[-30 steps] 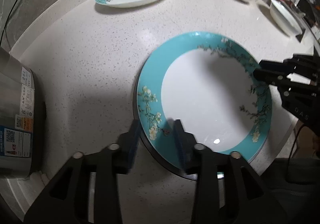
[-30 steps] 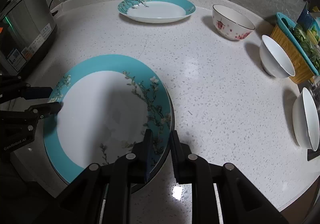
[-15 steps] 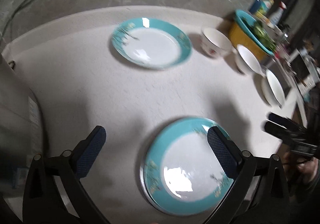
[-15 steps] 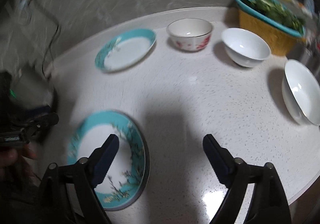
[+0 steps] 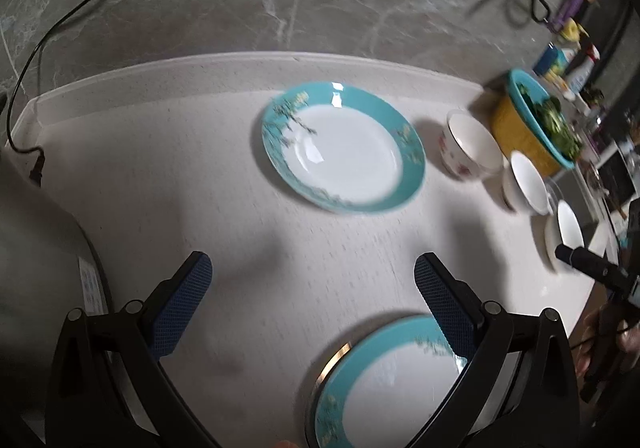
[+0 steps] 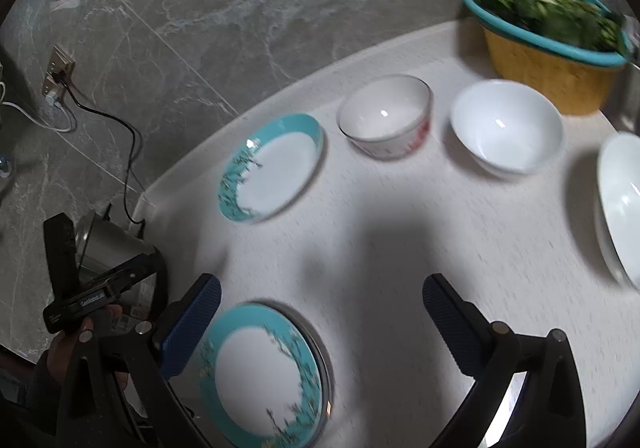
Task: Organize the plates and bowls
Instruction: 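Reach both tools to the second teal floral plate and grip its rim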
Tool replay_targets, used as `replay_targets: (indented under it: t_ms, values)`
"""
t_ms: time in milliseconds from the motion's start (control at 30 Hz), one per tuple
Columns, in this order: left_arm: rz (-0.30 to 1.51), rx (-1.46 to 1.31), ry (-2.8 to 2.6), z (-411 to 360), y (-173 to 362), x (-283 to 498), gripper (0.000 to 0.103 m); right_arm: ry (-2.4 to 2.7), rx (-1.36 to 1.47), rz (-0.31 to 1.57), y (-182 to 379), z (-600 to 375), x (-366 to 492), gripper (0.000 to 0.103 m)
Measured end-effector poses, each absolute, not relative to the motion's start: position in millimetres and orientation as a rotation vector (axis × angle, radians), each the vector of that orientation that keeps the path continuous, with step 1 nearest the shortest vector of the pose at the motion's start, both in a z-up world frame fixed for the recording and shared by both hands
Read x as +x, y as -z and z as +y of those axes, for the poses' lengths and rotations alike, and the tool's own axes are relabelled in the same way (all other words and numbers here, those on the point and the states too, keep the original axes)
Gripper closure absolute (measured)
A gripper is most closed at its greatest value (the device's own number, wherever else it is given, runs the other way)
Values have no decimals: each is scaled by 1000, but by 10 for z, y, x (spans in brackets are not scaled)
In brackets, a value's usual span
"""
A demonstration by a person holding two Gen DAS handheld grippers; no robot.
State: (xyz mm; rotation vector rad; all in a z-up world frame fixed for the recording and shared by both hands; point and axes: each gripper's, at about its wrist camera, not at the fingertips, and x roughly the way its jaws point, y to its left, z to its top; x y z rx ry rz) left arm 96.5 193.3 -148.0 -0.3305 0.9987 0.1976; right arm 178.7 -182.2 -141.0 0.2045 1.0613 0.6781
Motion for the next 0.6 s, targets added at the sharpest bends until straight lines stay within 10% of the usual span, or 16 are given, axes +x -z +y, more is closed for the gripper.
replay_targets:
  t_ms: [600]
  values:
    - [1096, -520, -248, 2789, 1944, 2118, 0, -799, 236, 1135, 1400, -746, 3209, 3]
